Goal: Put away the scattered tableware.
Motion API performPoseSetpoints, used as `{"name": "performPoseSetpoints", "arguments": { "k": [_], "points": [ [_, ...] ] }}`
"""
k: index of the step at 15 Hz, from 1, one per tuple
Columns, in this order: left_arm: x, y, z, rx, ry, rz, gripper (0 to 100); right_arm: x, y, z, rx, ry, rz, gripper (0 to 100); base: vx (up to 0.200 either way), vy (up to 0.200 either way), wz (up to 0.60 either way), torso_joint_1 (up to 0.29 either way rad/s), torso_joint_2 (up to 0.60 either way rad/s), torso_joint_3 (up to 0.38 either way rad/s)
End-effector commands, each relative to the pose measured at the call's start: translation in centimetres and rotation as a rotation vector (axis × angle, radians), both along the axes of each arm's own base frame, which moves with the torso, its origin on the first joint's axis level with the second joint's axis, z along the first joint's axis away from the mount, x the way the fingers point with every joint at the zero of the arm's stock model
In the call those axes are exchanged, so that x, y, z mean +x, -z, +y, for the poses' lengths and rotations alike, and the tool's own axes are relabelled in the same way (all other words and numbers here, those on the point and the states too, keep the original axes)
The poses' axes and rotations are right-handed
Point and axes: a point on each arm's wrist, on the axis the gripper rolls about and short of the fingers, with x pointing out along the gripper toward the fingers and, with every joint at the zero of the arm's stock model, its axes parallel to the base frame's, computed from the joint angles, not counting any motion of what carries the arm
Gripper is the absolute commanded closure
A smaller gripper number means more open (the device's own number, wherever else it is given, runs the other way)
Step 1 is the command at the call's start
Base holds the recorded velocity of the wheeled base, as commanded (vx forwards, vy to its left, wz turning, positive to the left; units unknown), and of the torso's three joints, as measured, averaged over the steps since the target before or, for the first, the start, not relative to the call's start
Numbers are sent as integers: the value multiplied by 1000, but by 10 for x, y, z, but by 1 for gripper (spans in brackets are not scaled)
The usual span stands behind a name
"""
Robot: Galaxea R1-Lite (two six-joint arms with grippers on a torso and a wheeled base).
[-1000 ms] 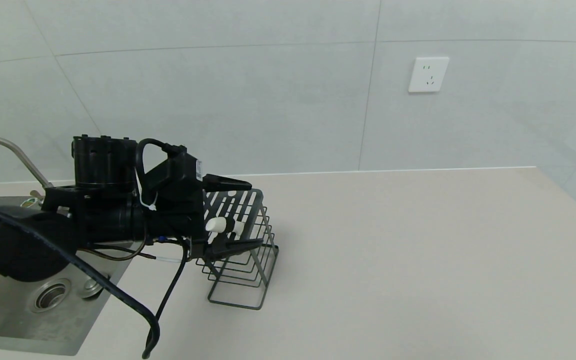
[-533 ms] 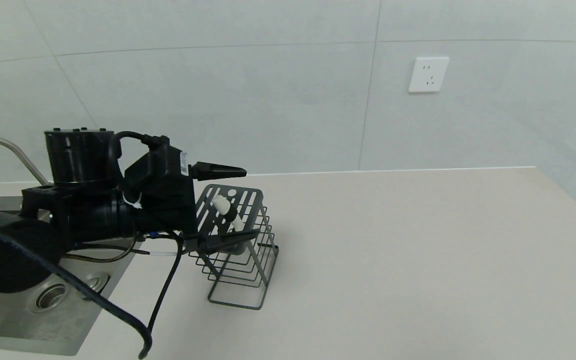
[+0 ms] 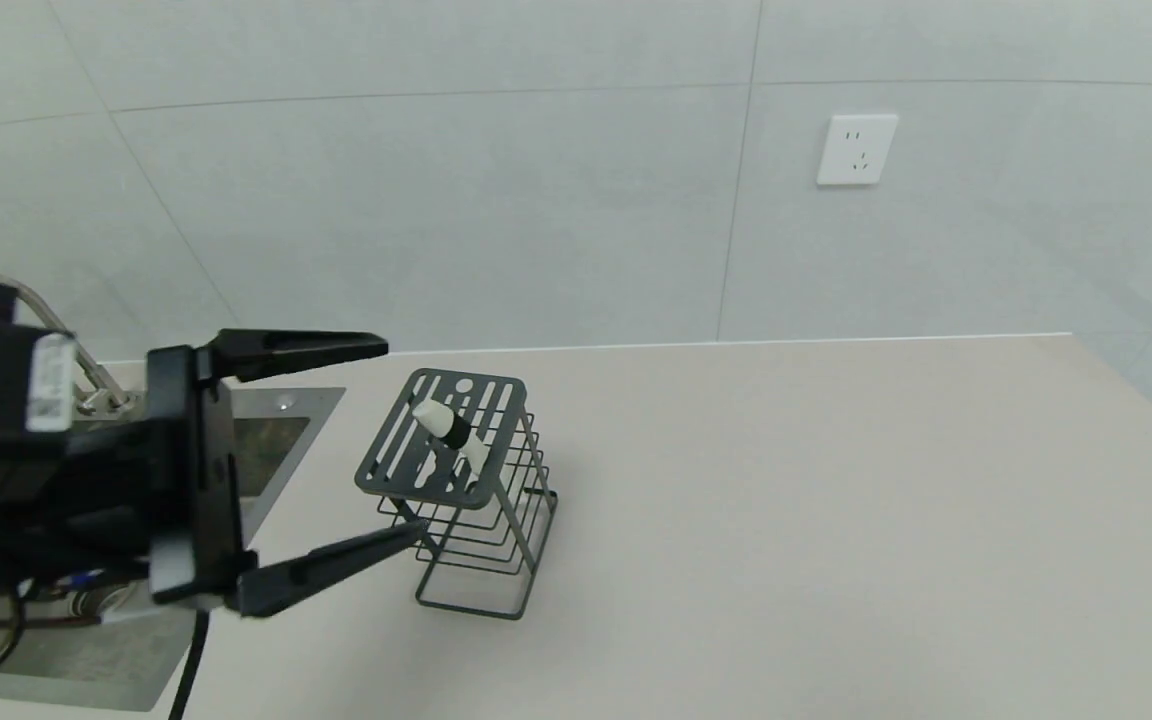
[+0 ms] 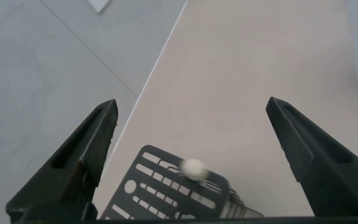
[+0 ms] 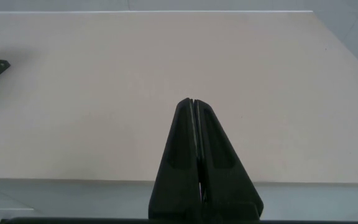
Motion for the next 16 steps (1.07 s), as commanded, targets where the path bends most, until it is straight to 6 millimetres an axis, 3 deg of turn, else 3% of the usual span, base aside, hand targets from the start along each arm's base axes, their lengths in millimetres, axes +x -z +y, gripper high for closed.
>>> {"name": "performPoseSetpoints", "arguments": {
  "k": [1,3,6,7,9,12,13,16],
  "points": [
    [-68,9,16,-65,-1,-4,0,0,0,0,0,0,1,100,0,0,0,0,0,0],
    [-104,42,24,-105,-30,95,0,0,0,0,0,0,1,100,0,0,0,0,0,0],
    [-134,78,32,-154,-75,187,0,0,0,0,-1,0,1,100,0,0,0,0,0,0],
    [-151,98,36,-194,-105,231,0,0,0,0,-1,0,1,100,0,0,0,0,0,0],
    [-170,107,41,-244,-136,275,0,0,0,0,-1,0,1,100,0,0,0,0,0,0],
    [-199,140,50,-300,-248,314,0,0,0,0,-1,0,1,100,0,0,0,0,0,0],
    [-199,142,50,-297,-264,314,0,0,0,0,-1,0,1,100,0,0,0,0,0,0],
    [-194,146,54,-347,-546,362,0,0,0,0,0,0,1,100,0,0,0,0,0,0]
  ]
}}
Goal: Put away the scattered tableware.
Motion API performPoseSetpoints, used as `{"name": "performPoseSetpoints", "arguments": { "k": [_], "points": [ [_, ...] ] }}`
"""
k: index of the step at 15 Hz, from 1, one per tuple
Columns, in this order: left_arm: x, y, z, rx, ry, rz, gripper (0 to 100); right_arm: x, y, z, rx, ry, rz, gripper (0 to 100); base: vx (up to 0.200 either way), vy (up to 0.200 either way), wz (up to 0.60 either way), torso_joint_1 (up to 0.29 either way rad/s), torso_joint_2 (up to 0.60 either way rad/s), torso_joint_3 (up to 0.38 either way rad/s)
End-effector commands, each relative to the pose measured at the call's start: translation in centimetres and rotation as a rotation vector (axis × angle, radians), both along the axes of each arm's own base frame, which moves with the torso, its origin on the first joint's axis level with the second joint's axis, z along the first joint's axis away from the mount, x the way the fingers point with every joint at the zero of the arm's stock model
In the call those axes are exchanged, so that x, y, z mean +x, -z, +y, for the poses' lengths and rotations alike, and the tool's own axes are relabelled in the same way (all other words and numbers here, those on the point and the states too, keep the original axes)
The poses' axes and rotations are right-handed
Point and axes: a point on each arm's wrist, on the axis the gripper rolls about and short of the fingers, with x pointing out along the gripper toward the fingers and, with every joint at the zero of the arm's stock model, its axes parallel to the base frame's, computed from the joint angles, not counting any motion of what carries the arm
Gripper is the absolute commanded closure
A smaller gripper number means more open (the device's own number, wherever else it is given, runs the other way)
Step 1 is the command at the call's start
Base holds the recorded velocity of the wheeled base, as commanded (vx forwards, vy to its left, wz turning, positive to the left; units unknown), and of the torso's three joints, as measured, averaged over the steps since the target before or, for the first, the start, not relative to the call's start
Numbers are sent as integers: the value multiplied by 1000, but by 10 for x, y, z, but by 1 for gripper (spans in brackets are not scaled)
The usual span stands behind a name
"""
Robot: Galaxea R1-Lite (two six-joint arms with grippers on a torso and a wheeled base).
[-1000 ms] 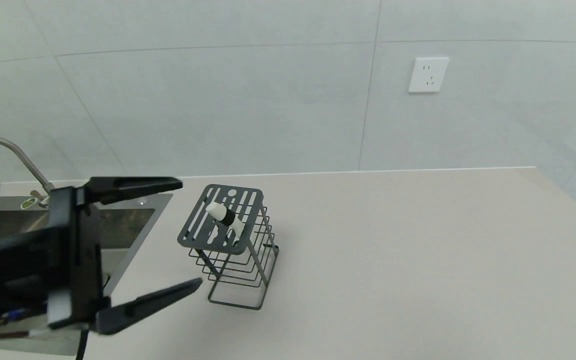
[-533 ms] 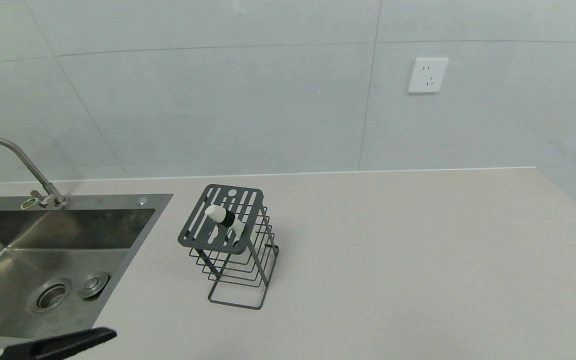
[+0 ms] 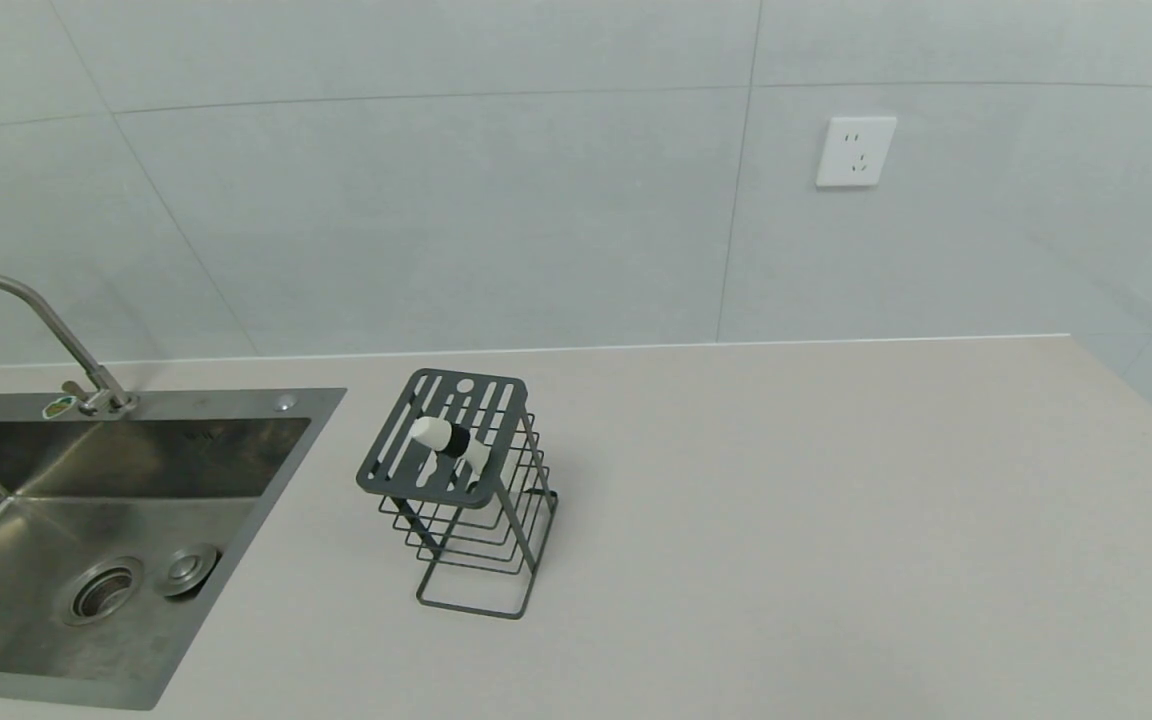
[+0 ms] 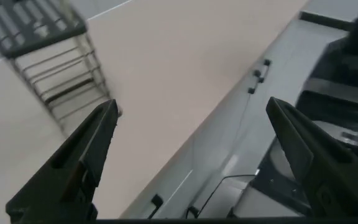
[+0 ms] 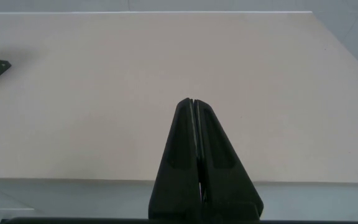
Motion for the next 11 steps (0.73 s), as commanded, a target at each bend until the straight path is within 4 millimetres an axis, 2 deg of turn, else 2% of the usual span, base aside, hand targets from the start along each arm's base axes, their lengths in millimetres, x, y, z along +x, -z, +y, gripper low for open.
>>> {"name": "performPoseSetpoints", "arguments": {
  "k": [1,4,5,6,11],
  "points": [
    [-2,5,3,-25,-244,6,0,0,0,0,21,-1,1,100,0,0,0,0,0,0],
    [-3,9,5,32,-517,-5,0,0,0,0,18,-2,1,100,0,0,0,0,0,0],
    [-9,10,4,-1,-578,-76,0,0,0,0,20,-2,1,100,0,0,0,0,0,0],
    [-9,11,6,-18,-621,-67,0,0,0,0,18,-2,1,100,0,0,0,0,0,0],
    [-9,11,6,-33,-640,-59,0,0,0,0,20,-1,1,100,0,0,0,0,0,0]
  ]
}}
